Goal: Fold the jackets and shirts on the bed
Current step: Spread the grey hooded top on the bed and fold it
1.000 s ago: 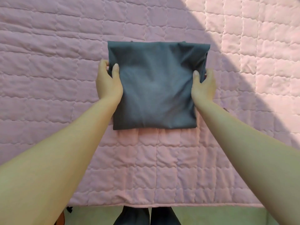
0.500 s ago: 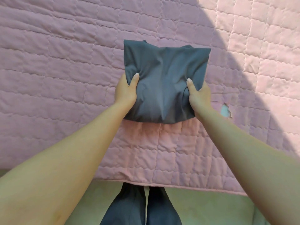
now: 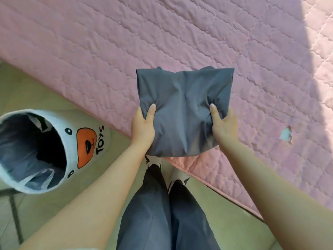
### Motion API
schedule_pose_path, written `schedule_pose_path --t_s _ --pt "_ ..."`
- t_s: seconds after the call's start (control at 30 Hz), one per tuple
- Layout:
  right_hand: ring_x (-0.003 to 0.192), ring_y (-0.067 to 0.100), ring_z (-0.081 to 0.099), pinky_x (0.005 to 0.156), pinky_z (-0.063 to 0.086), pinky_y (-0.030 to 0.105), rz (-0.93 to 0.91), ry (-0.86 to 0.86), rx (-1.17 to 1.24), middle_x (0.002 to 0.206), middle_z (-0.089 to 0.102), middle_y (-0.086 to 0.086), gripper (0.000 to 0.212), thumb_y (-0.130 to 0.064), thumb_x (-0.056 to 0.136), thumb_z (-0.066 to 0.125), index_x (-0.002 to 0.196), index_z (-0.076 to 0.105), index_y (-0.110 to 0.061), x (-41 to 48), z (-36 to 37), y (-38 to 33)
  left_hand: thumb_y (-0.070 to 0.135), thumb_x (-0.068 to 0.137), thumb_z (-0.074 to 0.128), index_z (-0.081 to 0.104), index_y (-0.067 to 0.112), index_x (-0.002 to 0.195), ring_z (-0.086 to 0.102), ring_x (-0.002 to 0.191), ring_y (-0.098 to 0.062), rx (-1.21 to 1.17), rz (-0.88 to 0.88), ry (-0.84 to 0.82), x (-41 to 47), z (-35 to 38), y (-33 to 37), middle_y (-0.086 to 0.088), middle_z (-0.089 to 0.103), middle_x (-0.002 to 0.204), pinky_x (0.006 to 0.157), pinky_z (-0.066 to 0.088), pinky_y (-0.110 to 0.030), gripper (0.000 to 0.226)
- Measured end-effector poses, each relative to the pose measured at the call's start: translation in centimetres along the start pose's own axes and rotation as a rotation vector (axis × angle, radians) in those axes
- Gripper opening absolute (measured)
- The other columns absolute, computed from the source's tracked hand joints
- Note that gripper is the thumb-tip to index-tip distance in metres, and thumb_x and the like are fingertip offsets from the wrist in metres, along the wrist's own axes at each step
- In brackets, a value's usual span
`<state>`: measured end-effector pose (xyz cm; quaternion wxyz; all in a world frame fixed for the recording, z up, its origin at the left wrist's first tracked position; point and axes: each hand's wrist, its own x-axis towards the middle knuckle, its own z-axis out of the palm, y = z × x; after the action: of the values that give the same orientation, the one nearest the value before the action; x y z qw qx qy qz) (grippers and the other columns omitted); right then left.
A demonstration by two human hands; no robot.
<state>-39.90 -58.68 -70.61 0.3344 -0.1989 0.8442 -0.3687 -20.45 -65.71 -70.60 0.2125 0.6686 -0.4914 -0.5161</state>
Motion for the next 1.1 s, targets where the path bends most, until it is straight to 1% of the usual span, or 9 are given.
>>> schedule_pose_path --t_s 0.13,0.3,0.4,0.47,0.53,0.7,0.83,0.93,1.1 --pt "0.108 0.013 0.061 0.092 0.048 0.028 -0.057 -0.133 -0.045 0.114 0.067 -0.003 0.033 -0.03 0.094 0.059 0.12 0.063 -0.011 -3.7 3.8 -1.7 0.04 0.098 0.048 0.052 0.029 0.12 0.052 0.115 -0.002 -0.089 -0.106 0.116 -3.3 -6.0 -2.2 0.023 0.057 0.114 0.097 0.037 -0.018 0.024" --pt "0.108 0.007 0.058 0.092 0.044 0.022 -0.114 -0.325 -0.06 0.114 0.065 -0.007 0.034 -0.028 0.094 0.06 0.125 0.06 -0.013 -9.5 11.1 -6.2 0.042 0.098 0.047 0.045 0.021 0.139 0.045 0.126 -0.001 -0.17 -0.153 0.323 -5.8 -15.3 -5.7 0.015 0.051 0.136 0.108 0.034 -0.023 0.046" --pt "0.102 0.002 0.057 0.08 0.042 0.01 -0.153 -0.466 -0.102 0.103 0.063 -0.018 0.027 -0.03 0.094 0.059 0.12 0.06 -0.021 -12.7 16.1 -8.7 0.04 0.099 0.047 0.052 0.024 0.126 0.053 0.109 0.01 -0.228 -0.214 0.438 -6.8 -20.5 -7.5 0.023 0.058 0.117 0.094 0.041 -0.011 0.032" --pt "0.097 0.001 0.058 0.079 0.043 0.012 -0.159 -0.551 -0.132 0.097 0.062 -0.024 0.019 -0.034 0.094 0.059 0.113 0.058 -0.028 -14.6 19.9 -10.4 0.038 0.099 0.047 0.052 0.031 0.119 0.053 0.096 0.019 -0.278 -0.246 0.527 -7.0 -23.8 -8.9 0.032 0.055 0.107 0.084 0.039 -0.003 0.021" --pt "0.098 0.002 0.06 0.085 0.046 0.018 -0.216 -0.609 -0.184 0.1 0.064 -0.019 0.02 -0.036 0.094 0.059 0.11 0.06 -0.025 -16.4 23.7 -11.7 0.04 0.099 0.047 0.052 0.029 0.121 0.053 0.098 0.011 -0.311 -0.284 0.599 -7.0 -26.9 -10.4 0.028 0.056 0.109 0.087 0.038 -0.007 0.025" --pt "0.084 -0.007 0.056 0.074 0.039 0.006 -0.353 -0.745 -0.314 0.088 0.059 -0.028 0.01 -0.031 0.095 0.058 0.105 0.058 -0.029 -21.8 33.0 -14.1 0.047 0.097 0.046 0.054 0.02 0.122 0.057 0.108 -0.013 -0.322 -0.38 0.76 -6.5 -34.0 -15.6 0.009 0.062 0.12 0.092 0.045 -0.031 0.037" --pt "0.088 0.003 0.057 0.073 0.041 0.014 -0.382 -0.782 -0.39 0.086 0.057 -0.026 0.012 -0.029 0.095 0.057 0.107 0.059 -0.025 -24.4 39.2 -14.7 0.043 0.099 0.045 0.055 0.02 0.114 0.058 0.099 -0.015 -0.329 -0.477 0.866 -4.9 -37.2 -19.1 0.012 0.062 0.105 0.081 0.041 -0.027 0.029" --pt "0.096 0.013 0.059 0.085 0.044 0.028 -0.338 -0.788 -0.41 0.091 0.06 -0.017 0.02 -0.029 0.096 0.055 0.114 0.06 -0.02 -25.2 43.3 -14.4 0.04 0.1 0.044 0.053 0.013 0.122 0.057 0.11 -0.023 -0.368 -0.534 0.899 -2.8 -38.2 -21.6 0.0 0.062 0.12 0.09 0.044 -0.032 0.036" --pt "0.098 0.012 0.055 0.09 0.043 0.03 -0.266 -0.809 -0.455 0.102 0.06 -0.011 0.025 -0.026 0.099 0.049 0.123 0.056 -0.02 -25.0 49.4 -11.3 0.029 0.102 0.042 0.05 0.01 0.128 0.052 0.117 -0.025 -0.431 -0.618 0.9 1.5 -37.9 -25.7 -0.005 0.057 0.127 0.09 0.036 -0.026 0.033"
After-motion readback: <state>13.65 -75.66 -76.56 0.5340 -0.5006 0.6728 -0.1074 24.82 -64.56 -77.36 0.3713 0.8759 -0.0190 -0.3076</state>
